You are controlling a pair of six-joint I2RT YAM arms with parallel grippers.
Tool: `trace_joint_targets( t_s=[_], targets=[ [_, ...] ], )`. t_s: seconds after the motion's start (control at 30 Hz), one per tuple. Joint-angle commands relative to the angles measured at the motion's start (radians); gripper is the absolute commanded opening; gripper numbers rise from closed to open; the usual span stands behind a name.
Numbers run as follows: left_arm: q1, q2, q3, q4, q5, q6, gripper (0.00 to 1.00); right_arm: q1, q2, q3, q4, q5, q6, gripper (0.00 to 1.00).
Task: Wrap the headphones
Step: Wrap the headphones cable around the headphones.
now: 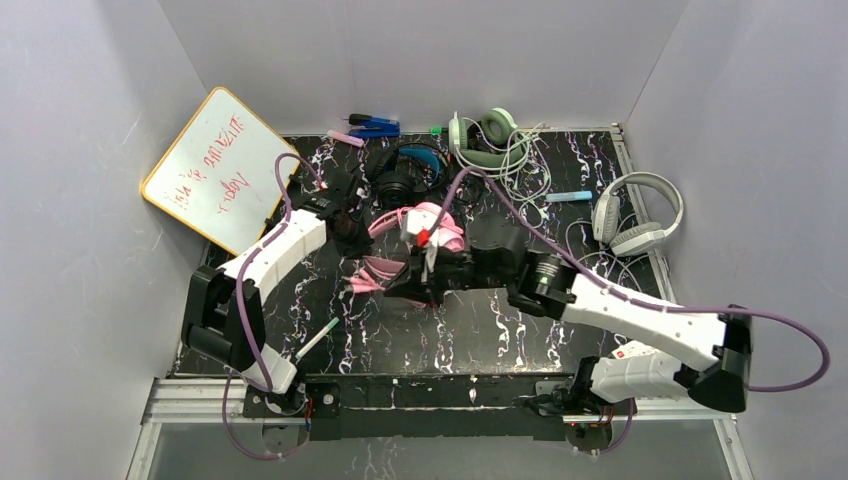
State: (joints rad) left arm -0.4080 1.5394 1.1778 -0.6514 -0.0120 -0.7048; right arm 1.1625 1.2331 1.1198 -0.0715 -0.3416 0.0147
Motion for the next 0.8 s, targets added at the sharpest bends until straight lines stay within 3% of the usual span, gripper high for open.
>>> trace_joint_targets(
  t_s=[0.0, 0.37, 0.47, 0.63, 0.77],
  targets=[
    [0.005, -0.088, -0.042, 0.075, 0.026, -0.029, 0.00, 0.002, -0.090, 0.049, 0.143, 0.085, 0.082, 0.01],
    [-0.028, -0.206, -0.235, 0.262, -0.008, -0.081, 0.00, 0.001, -0.031, 0.096, 0.231, 0.399, 0.245, 0.01],
    [-0.081, -0.236, -0.277, 0.308, -0.081, -0.089, 0.00, 0.002, -0.015, 0.091, 0.266, 0.498, 0.282, 0.01],
    [-0.149, -0.230, -0.293, 0.367, -0.146, -0.145, 0.00, 0.001, 0.040, 0.112, 0.286, 0.511, 0.327, 0.01],
    [-0.256, -0.204, -0.262, 0.370, -0.281, -0.133, 0.00, -0.017, 0.069, 0.144, 0.211, 0.682, 0.389, 0.01]
  ],
)
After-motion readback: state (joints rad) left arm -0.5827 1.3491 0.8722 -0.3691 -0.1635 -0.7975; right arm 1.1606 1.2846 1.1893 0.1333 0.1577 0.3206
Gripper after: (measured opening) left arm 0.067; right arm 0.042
